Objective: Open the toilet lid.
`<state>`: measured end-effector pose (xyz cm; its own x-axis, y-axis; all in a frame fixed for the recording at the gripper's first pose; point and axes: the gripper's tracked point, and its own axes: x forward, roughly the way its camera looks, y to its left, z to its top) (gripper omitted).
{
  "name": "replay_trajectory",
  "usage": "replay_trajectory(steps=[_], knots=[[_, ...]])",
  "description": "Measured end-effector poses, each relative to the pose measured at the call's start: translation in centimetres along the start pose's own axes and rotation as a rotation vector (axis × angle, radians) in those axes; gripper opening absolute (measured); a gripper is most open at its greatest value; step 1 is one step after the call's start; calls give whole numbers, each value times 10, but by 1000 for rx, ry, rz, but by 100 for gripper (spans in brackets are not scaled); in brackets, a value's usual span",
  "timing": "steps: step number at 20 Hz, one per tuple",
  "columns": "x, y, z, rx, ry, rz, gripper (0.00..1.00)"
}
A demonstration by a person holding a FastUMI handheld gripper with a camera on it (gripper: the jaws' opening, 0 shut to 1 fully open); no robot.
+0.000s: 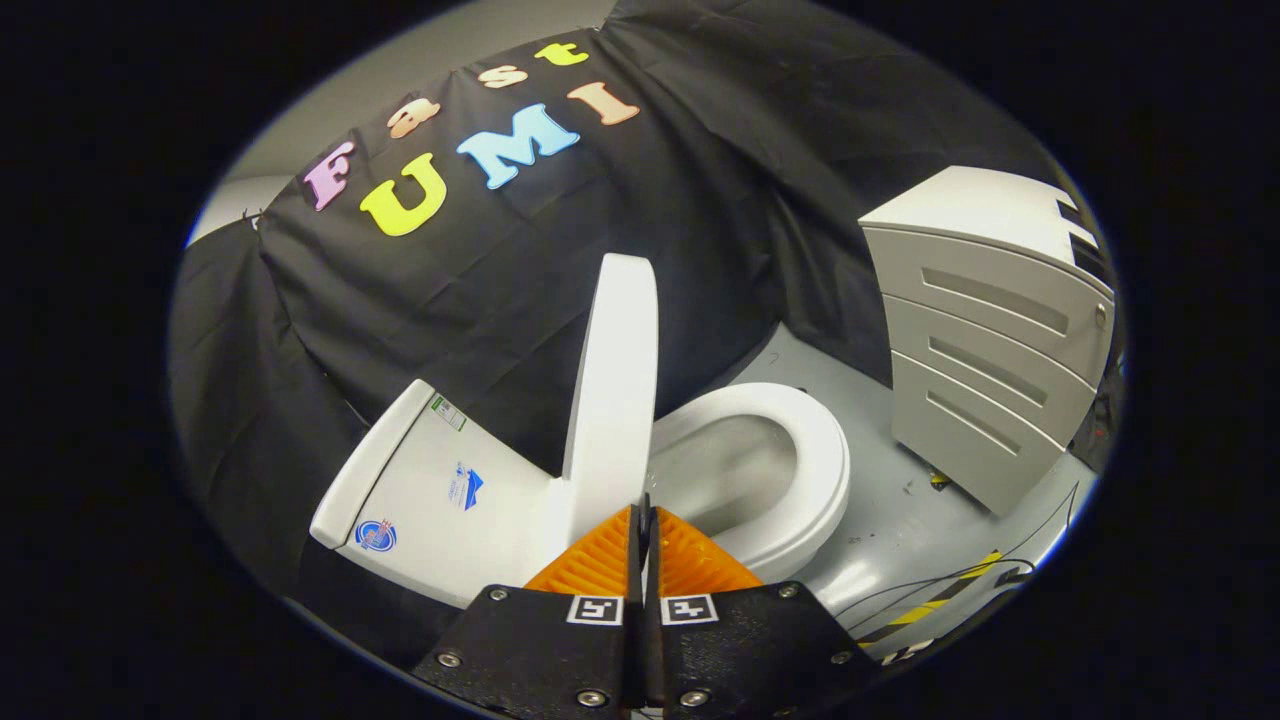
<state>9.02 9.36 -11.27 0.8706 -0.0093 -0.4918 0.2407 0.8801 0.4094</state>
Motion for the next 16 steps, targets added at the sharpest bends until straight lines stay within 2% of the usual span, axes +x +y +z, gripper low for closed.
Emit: replay_trajectory(steps=[16], knots=[[-17,69,6,-239,-112,7,0]])
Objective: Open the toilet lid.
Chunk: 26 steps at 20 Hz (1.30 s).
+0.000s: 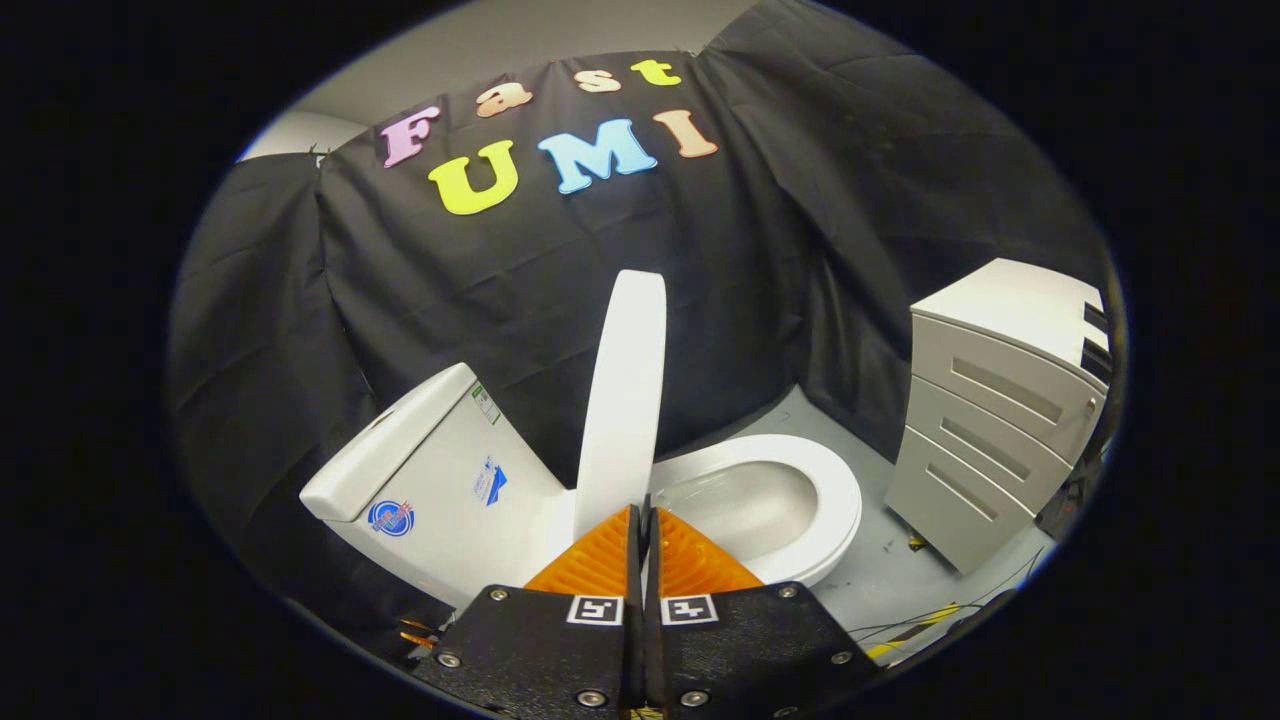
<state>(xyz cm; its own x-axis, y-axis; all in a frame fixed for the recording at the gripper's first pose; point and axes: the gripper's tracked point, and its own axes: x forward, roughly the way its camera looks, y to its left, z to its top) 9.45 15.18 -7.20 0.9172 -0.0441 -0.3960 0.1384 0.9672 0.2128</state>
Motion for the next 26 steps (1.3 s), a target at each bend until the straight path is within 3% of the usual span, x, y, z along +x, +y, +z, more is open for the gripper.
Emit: replay_trajectory(steps=[26], knots=[[-13,119,-2,-322,-121,85,0]])
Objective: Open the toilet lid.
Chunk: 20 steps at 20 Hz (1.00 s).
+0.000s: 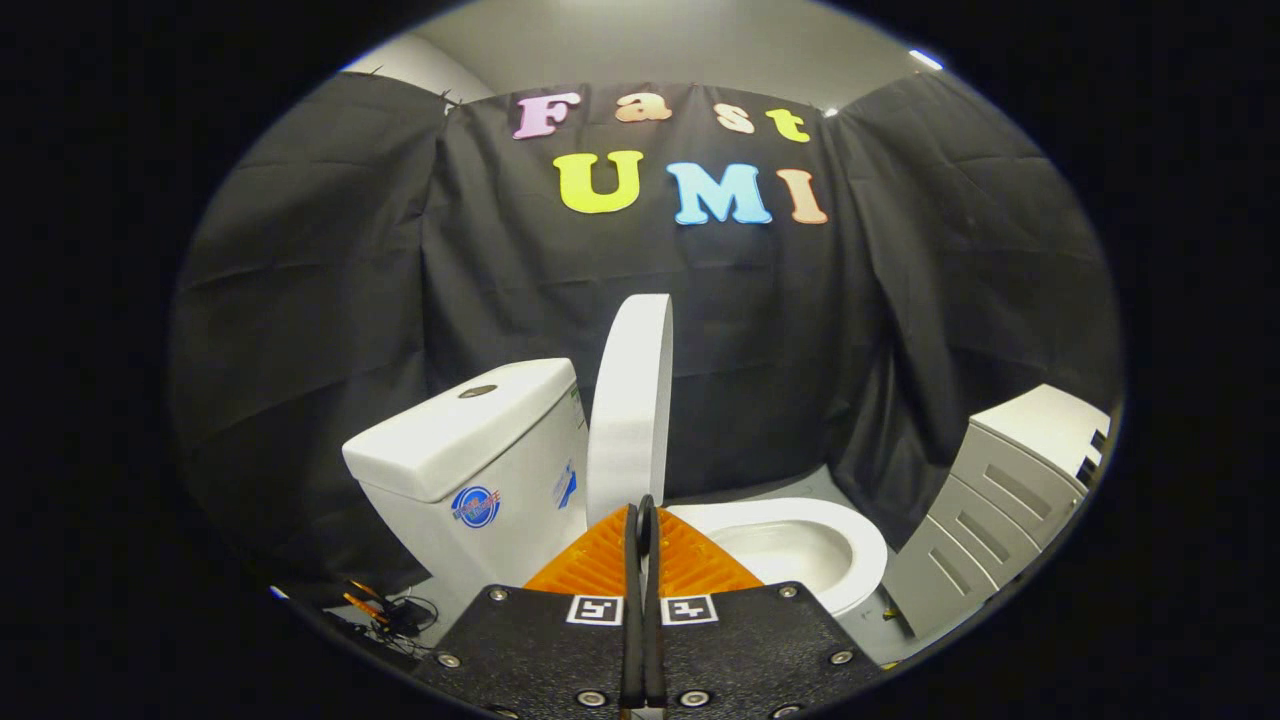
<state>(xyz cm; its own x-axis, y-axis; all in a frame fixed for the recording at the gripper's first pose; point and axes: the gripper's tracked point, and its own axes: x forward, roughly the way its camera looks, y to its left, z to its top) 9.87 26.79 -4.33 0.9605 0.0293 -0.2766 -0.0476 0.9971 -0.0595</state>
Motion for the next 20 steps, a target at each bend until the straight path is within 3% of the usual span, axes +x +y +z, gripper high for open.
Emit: replay_trajectory(steps=[20], knots=[[14,85,0,-173,-46,105,0]])
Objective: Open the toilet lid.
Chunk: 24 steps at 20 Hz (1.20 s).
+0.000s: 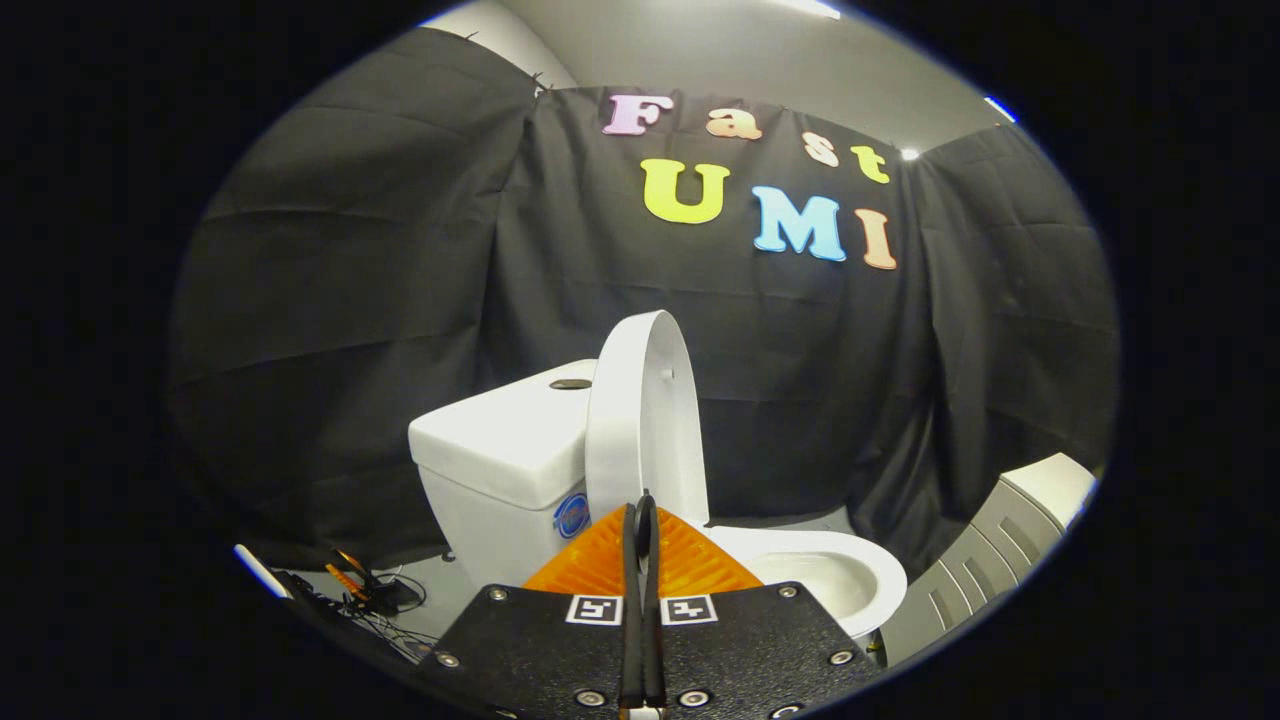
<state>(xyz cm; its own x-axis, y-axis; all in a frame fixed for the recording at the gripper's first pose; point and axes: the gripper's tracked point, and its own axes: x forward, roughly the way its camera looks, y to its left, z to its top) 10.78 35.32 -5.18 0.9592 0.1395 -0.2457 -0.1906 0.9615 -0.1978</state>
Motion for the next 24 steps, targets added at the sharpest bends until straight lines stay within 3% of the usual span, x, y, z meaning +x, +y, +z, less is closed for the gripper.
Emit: replay_trajectory(steps=[8,11,13,14,17,19,24], knots=[[1,0,-1,-6,-25,-5,0],[2,4,2,13,-22,35,8],[-4,5,9,-1,-39,34,16],[-6,3,13,-18,-57,15,25],[-9,3,24,-31,-101,-14,72],[-8,4,23,-14,-96,-18,94],[-15,2,20,22,-80,-15,95]])
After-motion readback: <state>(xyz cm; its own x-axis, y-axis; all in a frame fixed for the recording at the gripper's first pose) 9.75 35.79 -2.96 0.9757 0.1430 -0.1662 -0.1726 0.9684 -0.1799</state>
